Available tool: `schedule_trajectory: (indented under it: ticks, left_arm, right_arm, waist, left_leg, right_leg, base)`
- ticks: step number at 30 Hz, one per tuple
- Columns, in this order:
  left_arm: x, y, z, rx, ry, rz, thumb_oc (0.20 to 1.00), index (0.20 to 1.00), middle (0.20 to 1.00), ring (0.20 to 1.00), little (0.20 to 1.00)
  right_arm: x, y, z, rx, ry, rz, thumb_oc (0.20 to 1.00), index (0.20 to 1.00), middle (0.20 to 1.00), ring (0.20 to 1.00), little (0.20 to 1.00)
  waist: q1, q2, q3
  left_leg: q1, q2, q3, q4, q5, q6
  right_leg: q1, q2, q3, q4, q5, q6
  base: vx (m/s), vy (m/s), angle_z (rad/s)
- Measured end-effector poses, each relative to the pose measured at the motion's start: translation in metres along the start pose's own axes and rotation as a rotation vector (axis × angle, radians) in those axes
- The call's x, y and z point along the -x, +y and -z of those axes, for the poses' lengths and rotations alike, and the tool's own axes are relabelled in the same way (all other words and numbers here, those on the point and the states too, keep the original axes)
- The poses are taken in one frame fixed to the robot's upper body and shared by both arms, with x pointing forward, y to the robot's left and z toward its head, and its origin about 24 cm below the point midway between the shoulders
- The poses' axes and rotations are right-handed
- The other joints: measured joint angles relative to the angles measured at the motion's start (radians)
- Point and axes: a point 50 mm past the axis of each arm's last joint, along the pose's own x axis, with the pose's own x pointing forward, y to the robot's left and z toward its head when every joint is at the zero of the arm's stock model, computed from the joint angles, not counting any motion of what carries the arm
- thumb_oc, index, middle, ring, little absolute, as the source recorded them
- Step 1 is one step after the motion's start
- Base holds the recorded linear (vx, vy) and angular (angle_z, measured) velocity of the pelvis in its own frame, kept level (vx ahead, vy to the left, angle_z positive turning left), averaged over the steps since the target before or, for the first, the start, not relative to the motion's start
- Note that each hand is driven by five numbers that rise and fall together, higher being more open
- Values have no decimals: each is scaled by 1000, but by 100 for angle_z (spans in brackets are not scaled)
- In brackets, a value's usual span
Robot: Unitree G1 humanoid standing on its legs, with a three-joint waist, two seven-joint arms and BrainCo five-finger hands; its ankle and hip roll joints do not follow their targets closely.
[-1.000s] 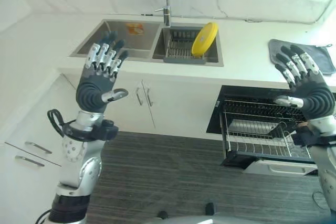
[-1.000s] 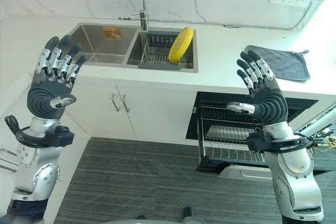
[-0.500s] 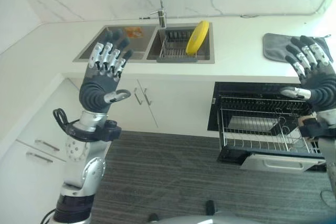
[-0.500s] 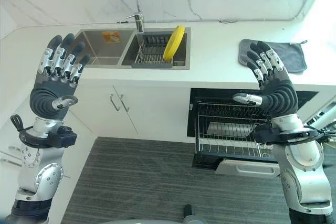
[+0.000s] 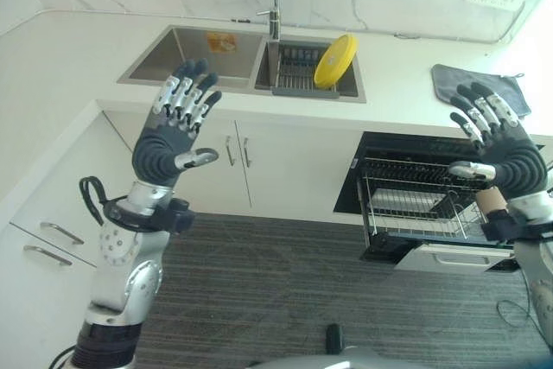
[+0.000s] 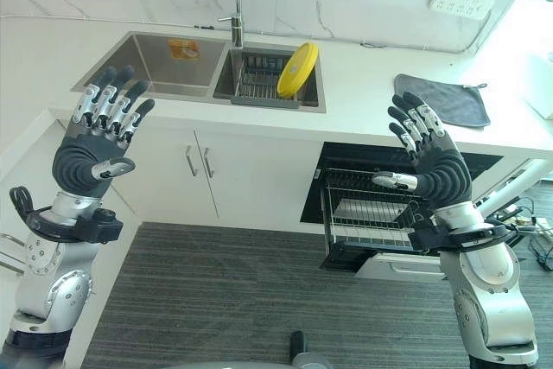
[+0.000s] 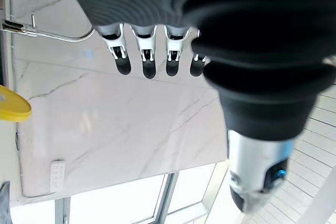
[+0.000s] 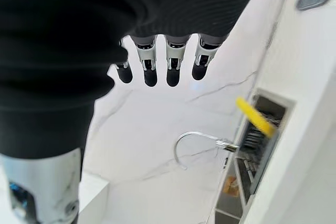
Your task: Place the dishes in the dishwasher.
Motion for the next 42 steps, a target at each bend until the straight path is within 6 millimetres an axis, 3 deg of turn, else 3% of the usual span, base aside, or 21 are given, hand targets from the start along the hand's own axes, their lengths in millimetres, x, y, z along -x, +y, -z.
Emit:
schedule_trajectory:
  ticks: [4, 8, 9, 10, 11, 12, 13, 14, 15, 17, 19, 21, 23, 25, 26, 28, 30, 31, 36, 38, 42]
  left_arm:
    - [0, -2, 0, 42, -24, -18, 1000, 1000, 1000, 1000, 1000]
    - [0, -1, 0, 92, -38, -32, 1000, 1000, 1000, 1000, 1000]
    - [-1, -2, 0, 97, -44, -32, 1000, 1000, 1000, 1000, 1000]
    - [-5, -2, 0, 100, -54, -28, 1000, 1000, 1000, 1000, 1000]
    - [-9, -4, -1, 104, -68, -11, 1000, 1000, 1000, 1000, 1000]
    - [-8, -5, -1, 114, -74, -4, 1000, 1000, 1000, 1000, 1000]
    - [-4, -5, 1, 128, -58, 2, 1000, 1000, 1000, 1000, 1000]
    - [-3, -4, 3, 129, -50, 11, 1000, 1000, 1000, 1000, 1000]
    - [-4, -5, 3, 128, -53, 18, 1000, 1000, 1000, 1000, 1000]
    - [-5, -6, 4, 138, -60, 19, 1000, 1000, 1000, 1000, 1000]
    - [-5, -5, 3, 129, -59, 20, 1000, 1000, 1000, 1000, 1000]
    - [-5, -3, 0, 107, -54, 22, 1000, 1000, 1000, 1000, 1000]
    - [-5, -3, 0, 108, -52, 24, 1000, 1000, 1000, 1000, 1000]
    - [-8, -3, -3, 93, -53, 40, 1000, 1000, 1000, 1000, 1000]
    - [-11, -2, -4, 81, -49, 53, 1000, 1000, 1000, 1000, 1000]
    - [-10, -2, -2, 81, -28, 56, 1000, 1000, 1000, 1000, 1000]
    - [-8, -3, 0, 87, -17, 52, 1000, 1000, 1000, 1000, 1000]
    - [-7, -11, -4, 116, -49, 59, 1000, 1000, 1000, 1000, 1000]
    - [-8, -7, -7, 109, -79, -4, 1000, 1000, 1000, 1000, 1000]
    - [-7, -5, -9, 102, -86, -13, 1000, 1000, 1000, 1000, 1000]
    - [-7, -4, -8, 103, -80, -19, 1000, 1000, 1000, 1000, 1000]
  right_arm:
    - [-5, 0, -4, 17, -24, 14, 1000, 1000, 1000, 1000, 1000]
    - [0, -6, -4, 58, 0, 33, 1000, 1000, 1000, 1000, 1000]
    - [0, -8, -5, 67, 0, 37, 1000, 1000, 1000, 1000, 1000]
    - [0, -8, -4, 66, 5, 38, 1000, 1000, 1000, 1000, 1000]
    - [2, -11, -6, 76, 1, 42, 1000, 1000, 1000, 1000, 1000]
    - [3, -17, -10, 94, -14, 65, 1000, 1000, 1000, 1000, 1000]
    - [2, -22, -13, 101, -30, 90, 1000, 1000, 1000, 1000, 1000]
    - [0, -17, -9, 88, -16, 75, 1000, 1000, 1000, 1000, 1000]
    - [-1, -13, -4, 75, 2, 55, 1000, 1000, 1000, 1000, 1000]
    - [1, -9, 1, 83, 28, 38, 1000, 1000, 1000, 1000, 1000]
    - [0, -9, -3, 95, 15, 27, 1000, 1000, 1000, 1000, 1000]
    - [1, -6, -12, 109, -15, 3, 1000, 1000, 1000, 1000, 1000]
    - [4, -2, -16, 111, -27, -26, 1000, 1000, 1000, 1000, 1000]
    - [5, -3, -12, 89, -12, -30, 1000, 1000, 1000, 1000, 1000]
    - [3, -2, -10, 71, -19, -25, 1000, 1000, 1000, 1000, 1000]
    - [-4, -3, -13, 65, -52, -28, 1000, 1000, 1000, 1000, 1000]
    - [-3, -3, -13, 64, -52, -29, 1000, 1000, 1000, 1000, 1000]
    - [-1, -2, -11, 67, -40, -31, 1000, 1000, 1000, 1000, 1000]
    - [-8, 25, -1, 13, -45, -117, 1000, 1000, 1000, 1000, 1000]
    - [-9, 24, -3, 18, -53, -115, 1000, 1000, 1000, 1000, 1000]
    - [-8, 22, -4, 22, -54, -114, 1000, 1000, 1000, 1000, 1000]
  waist:
    - [-2, 46, 0]
    - [-15, 66, 2]
    - [-19, 60, 6]
    - [-22, 31, 17]
    - [-27, -20, 37]
    - [-21, -39, 47]
    - [-16, -18, 47]
    - [-25, -1, 46]
    - [-25, 5, 49]
    - [-27, 16, 46]
    - [-18, 20, 35]
    - [-2, 1, 25]
    - [2, -4, 22]
    - [-1, -41, -6]
    - [4, -72, -26]
    - [15, -83, -34]
    - [37, -70, -29]
    - [51, -41, 23]
    - [49, -1, 27]
    - [55, 13, 25]
    - [53, 11, 24]
  left_leg:
    - [1, 32, 0, 0, 6, -18]
    - [-11, 58, -2, 17, 11, -40]
    - [-42, 64, -9, 81, 0, -60]
    - [-99, 66, -25, 202, -10, -75]
    - [-220, 76, -21, 398, -7, -107]
    - [-283, 90, -9, 466, -2, -116]
    - [-273, 120, 87, 293, -18, -78]
    - [-258, 100, 84, 138, -10, -84]
    - [-248, 89, 82, 76, -8, -88]
    - [-219, 83, 83, 74, 4, -69]
    - [-167, 37, 43, 32, 44, -52]
    - [-139, -8, 32, 20, 63, -15]
    - [-103, -18, 12, 6, 61, 37]
    - [-100, -25, 0, 6, 69, 56]
    - [-103, -28, -6, 7, 65, 55]
    - [-95, -26, -25, 8, 65, 55]
    - [-67, -30, -31, 8, 65, 55]
    - [-107, 29, -47, 5, 81, -13]
    - [-111, 31, -39, 1, 81, -14]
    - [-116, 29, -53, 1, 82, -15]
    - [-125, 27, -59, -2, 73, -25]
  right_leg:
    - [1, 32, -1, 0, -14, -15]
    - [8, 52, 3, 1, -26, -32]
    - [8, 57, 9, 4, -37, -48]
    - [5, 53, 44, 17, -53, -72]
    - [16, 19, 53, 11, -58, -81]
    - [18, 14, 51, 1, -58, -83]
    - [21, 12, -27, -4, -58, -82]
    - [28, 12, -32, -4, -64, -78]
    - [26, 11, -25, -4, -67, -75]
    - [46, 7, -24, -4, -74, -65]
    - [59, -18, 2, 4, -95, -30]
    - [64, -53, 16, 47, -106, 21]
    - [-4, -69, 25, 231, -157, 68]
    - [-31, -77, 15, 265, -173, 61]
    - [-8, -73, -23, 190, -157, 40]
    - [53, -61, -29, 110, -121, 25]
    - [100, -61, -28, 66, -116, 28]
    - [87, 7, -27, 2, -107, -4]
    - [90, -8, -46, 2, -105, -7]
    - [93, -9, -58, 2, -106, -8]
    - [103, -11, -83, 2, -109, -11]
  base:
    - [124, -170, -3]
    - [88, -160, 6]
    - [92, -99, 29]
    - [116, 6, 59]
    - [157, 130, 59]
    - [299, 317, 49]
    - [333, 351, 29]
    - [366, 367, 10]
    - [267, 261, 5]
    - [317, 319, -10]
    - [286, 253, -37]
    - [256, 162, -41]
    - [186, 53, 5]
    - [125, 14, 26]
    - [121, 17, 17]
    - [107, 12, 16]
    - [44, -25, 2]
    - [11, -20, -8]
    - [24, 33, 4]
    - [33, 24, 22]
    - [101, 39, 16]
